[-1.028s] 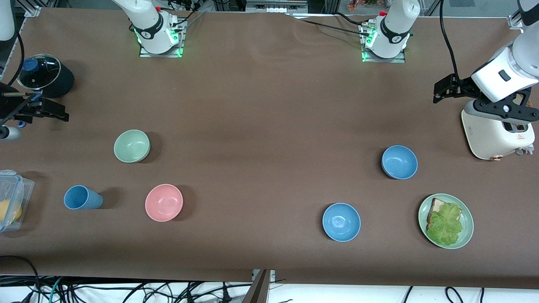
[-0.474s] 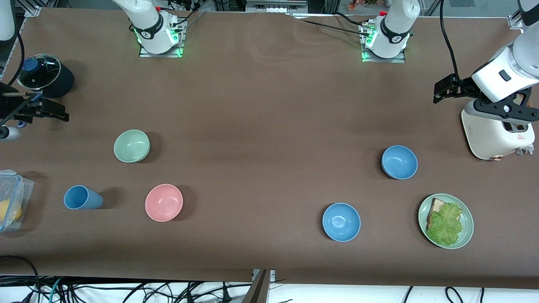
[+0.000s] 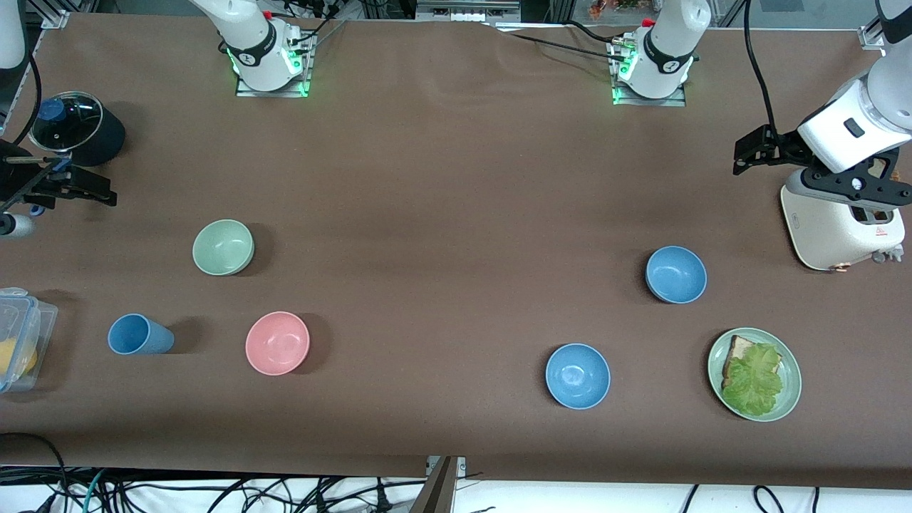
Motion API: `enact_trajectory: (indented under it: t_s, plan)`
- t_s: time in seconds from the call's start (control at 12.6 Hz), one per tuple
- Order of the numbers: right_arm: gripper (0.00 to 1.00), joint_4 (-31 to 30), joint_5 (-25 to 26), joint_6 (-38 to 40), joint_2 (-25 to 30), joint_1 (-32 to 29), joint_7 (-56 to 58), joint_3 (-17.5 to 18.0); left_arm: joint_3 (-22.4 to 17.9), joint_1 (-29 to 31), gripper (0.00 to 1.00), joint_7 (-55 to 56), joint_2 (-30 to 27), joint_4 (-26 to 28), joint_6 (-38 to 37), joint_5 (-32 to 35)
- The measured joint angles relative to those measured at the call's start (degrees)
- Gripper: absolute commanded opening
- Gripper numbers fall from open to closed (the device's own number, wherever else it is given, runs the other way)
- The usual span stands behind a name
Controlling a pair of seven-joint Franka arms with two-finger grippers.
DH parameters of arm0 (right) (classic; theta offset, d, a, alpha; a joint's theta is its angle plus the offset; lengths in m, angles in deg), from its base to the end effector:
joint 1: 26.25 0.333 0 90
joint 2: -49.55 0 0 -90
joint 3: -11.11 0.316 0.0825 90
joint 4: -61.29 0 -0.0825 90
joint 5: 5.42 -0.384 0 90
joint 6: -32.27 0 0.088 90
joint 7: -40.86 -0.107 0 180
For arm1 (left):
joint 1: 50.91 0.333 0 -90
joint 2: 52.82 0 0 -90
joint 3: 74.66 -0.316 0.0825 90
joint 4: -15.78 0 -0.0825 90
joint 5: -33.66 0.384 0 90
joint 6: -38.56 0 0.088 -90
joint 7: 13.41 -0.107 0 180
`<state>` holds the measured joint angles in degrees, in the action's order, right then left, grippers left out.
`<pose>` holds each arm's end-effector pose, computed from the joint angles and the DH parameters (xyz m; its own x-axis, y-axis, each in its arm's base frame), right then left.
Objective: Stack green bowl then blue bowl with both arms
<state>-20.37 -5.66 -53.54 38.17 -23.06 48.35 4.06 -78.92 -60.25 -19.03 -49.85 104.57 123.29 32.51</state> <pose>0.6037 -0.0330 0.5721 0.9900 0.0635 -0.1259 0.0645 -0.9979 0.0037 0.5568 -0.0529 0.5981 0.9751 -0.1865 -0.1201 -0.1844 -0.9824 0.0281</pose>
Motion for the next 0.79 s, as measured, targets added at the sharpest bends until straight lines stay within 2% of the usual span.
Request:
enact_trajectory:
  t_s: [0.55,0.79]
  plan:
    - [1.00,-0.2,0.0,0.3,-0.4,-0.2,-0.5,-0.2,0.1,0.0,1.00,0.0,0.0,0.0,0.0,0.0]
    - [1.00,-0.8,0.0,0.6,-3.0,-1.8,-0.5,-0.8,0.0,0.0,1.00,0.0,0.0,-0.1,0.0,0.0]
